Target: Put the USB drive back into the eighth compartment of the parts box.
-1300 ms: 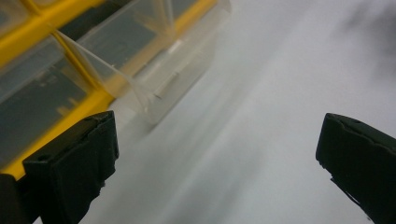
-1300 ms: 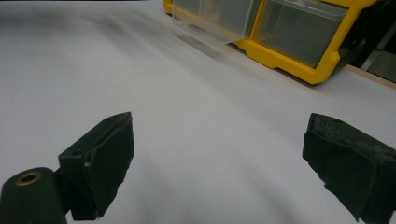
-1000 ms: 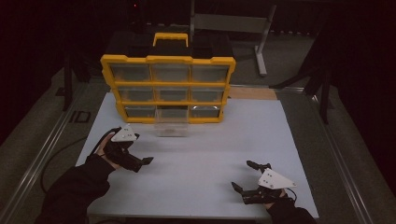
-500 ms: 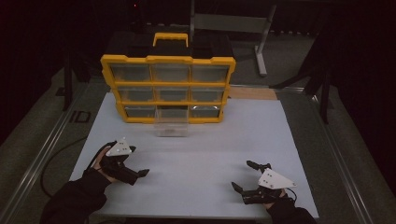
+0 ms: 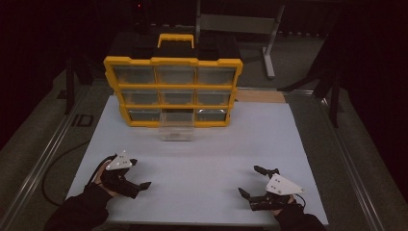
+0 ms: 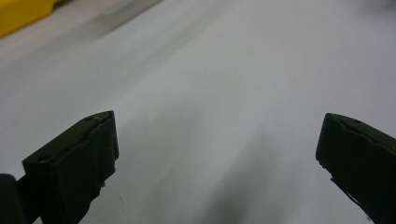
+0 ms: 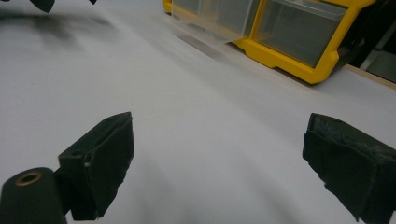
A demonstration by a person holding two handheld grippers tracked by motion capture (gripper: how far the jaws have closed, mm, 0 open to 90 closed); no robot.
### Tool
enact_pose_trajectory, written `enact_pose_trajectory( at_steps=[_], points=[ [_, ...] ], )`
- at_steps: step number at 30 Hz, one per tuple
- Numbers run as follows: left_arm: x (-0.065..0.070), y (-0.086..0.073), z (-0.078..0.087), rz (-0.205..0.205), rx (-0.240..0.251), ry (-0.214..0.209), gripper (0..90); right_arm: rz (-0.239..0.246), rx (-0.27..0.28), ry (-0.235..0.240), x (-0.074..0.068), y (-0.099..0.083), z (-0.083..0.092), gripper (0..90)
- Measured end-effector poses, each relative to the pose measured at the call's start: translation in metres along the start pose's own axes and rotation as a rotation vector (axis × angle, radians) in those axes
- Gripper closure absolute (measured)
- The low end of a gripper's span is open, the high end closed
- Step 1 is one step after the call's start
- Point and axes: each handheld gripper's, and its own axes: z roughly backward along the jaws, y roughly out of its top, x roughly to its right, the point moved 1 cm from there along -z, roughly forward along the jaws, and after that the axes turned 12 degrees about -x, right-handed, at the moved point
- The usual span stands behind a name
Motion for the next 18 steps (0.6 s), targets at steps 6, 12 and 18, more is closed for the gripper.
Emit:
enact_pose_trajectory(
  at_steps=[6,12,18],
  points=[
    [0.003,-0.009,-0.002,0.021,0.016,0.018,0.3,0.001,-0.002,0.001,0.0,0.0,0.0,9.2],
    [0.006,-0.02,-0.003,0.047,0.03,0.048,0.3,0.002,0.002,0.003,0.0,0.0,0.0,9.1],
    [0.006,-0.026,-0.004,0.064,0.041,0.075,0.3,0.003,0.001,0.003,0.0,0.0,0.0,9.2]
  ],
)
